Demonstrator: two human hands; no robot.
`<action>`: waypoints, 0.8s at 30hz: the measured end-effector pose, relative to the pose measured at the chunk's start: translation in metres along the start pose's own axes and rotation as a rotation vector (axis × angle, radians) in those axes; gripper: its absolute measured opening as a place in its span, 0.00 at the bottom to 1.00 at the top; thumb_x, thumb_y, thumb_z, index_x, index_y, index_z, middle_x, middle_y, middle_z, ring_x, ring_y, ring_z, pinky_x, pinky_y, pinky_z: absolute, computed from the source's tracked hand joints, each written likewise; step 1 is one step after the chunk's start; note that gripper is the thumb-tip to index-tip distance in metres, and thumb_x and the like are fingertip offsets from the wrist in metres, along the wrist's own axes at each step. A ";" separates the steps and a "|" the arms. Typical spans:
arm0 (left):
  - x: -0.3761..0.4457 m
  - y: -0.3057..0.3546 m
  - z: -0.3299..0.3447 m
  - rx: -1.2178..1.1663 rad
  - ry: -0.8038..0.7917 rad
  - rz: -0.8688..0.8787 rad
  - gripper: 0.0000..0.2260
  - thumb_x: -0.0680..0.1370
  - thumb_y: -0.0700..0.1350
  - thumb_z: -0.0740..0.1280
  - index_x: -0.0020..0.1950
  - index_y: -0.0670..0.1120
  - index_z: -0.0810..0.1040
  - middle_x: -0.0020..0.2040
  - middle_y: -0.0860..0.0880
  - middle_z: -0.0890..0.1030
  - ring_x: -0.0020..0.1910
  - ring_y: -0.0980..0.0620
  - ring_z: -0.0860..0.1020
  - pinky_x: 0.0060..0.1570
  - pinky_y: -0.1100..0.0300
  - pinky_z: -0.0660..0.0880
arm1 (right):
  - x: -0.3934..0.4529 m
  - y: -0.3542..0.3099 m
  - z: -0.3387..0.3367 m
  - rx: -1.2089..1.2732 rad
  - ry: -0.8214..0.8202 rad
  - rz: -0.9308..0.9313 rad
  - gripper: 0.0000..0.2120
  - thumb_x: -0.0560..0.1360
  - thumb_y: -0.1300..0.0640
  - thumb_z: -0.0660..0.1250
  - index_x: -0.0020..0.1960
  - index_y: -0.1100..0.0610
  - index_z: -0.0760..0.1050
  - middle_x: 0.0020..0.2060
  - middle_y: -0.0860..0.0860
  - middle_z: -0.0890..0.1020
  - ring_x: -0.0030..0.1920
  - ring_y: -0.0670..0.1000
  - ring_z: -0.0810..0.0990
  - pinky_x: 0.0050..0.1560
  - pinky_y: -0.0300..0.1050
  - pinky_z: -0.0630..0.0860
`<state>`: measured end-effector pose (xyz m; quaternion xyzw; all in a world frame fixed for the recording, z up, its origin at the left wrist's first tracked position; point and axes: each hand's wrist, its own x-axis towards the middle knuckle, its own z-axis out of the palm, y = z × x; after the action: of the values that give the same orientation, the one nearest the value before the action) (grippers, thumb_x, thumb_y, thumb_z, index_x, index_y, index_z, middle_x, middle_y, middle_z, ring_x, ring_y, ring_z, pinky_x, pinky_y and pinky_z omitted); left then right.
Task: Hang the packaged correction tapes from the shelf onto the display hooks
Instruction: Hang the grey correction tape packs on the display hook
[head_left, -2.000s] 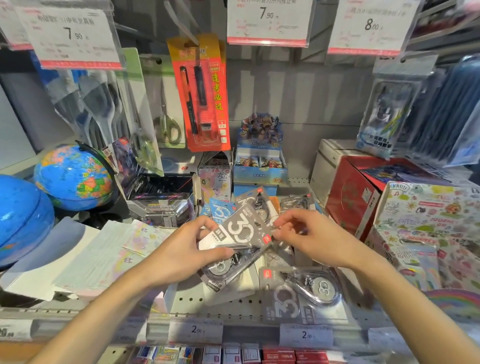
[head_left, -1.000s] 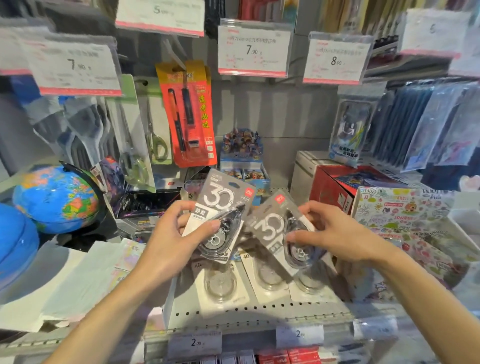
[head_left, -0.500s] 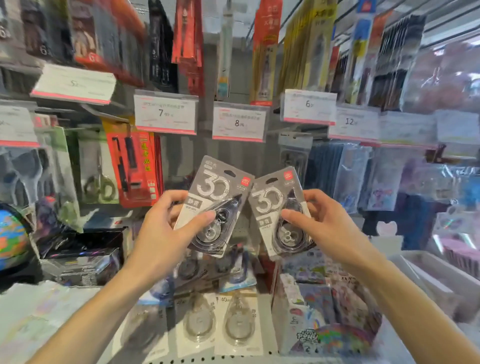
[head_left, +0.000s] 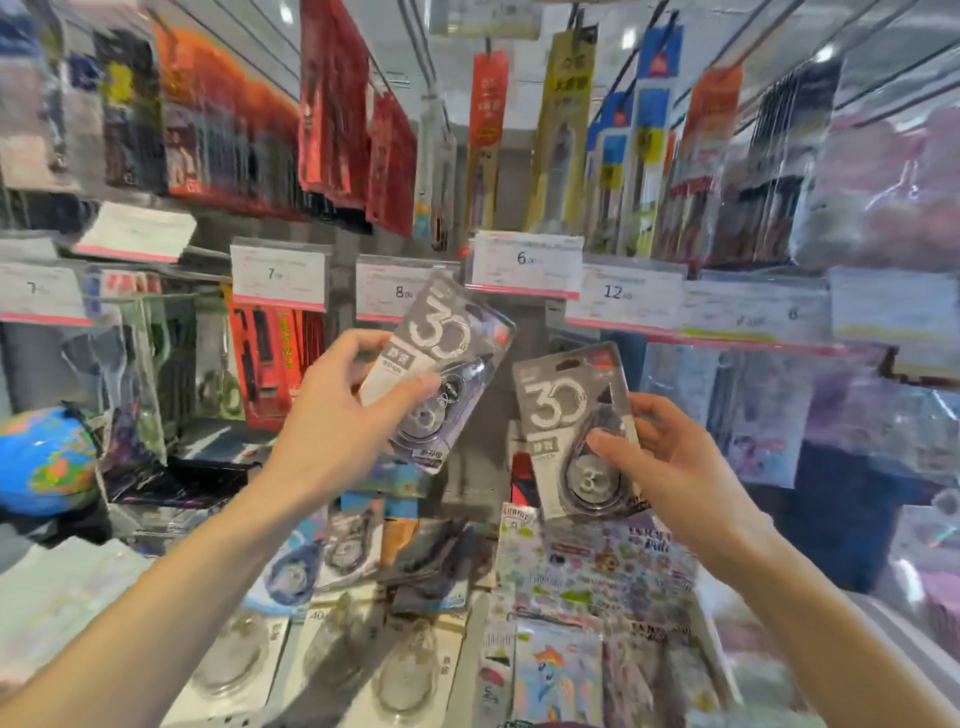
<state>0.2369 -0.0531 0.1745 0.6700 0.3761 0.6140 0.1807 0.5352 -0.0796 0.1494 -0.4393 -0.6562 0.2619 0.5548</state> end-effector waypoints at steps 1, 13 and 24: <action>0.003 0.003 0.000 0.013 0.007 0.007 0.13 0.74 0.54 0.77 0.53 0.63 0.76 0.51 0.65 0.85 0.50 0.65 0.83 0.48 0.64 0.74 | 0.002 -0.001 0.001 0.007 -0.009 -0.002 0.13 0.78 0.49 0.74 0.60 0.41 0.77 0.52 0.45 0.89 0.52 0.47 0.88 0.57 0.49 0.81; 0.015 0.033 -0.025 -0.048 0.059 0.179 0.14 0.75 0.52 0.76 0.55 0.63 0.76 0.52 0.65 0.86 0.48 0.64 0.85 0.42 0.73 0.76 | 0.023 -0.023 0.022 -0.015 -0.045 -0.133 0.17 0.75 0.45 0.74 0.63 0.43 0.77 0.54 0.47 0.89 0.54 0.49 0.88 0.58 0.51 0.82; 0.031 0.032 -0.034 -0.062 0.045 0.220 0.13 0.76 0.51 0.76 0.56 0.61 0.76 0.50 0.67 0.85 0.45 0.64 0.85 0.39 0.74 0.76 | 0.040 -0.024 0.051 0.047 0.064 -0.233 0.17 0.80 0.50 0.72 0.68 0.45 0.74 0.53 0.42 0.89 0.53 0.43 0.88 0.52 0.31 0.80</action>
<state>0.2125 -0.0592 0.2244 0.6874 0.2851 0.6562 0.1247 0.4795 -0.0494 0.1764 -0.3549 -0.6785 0.1968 0.6123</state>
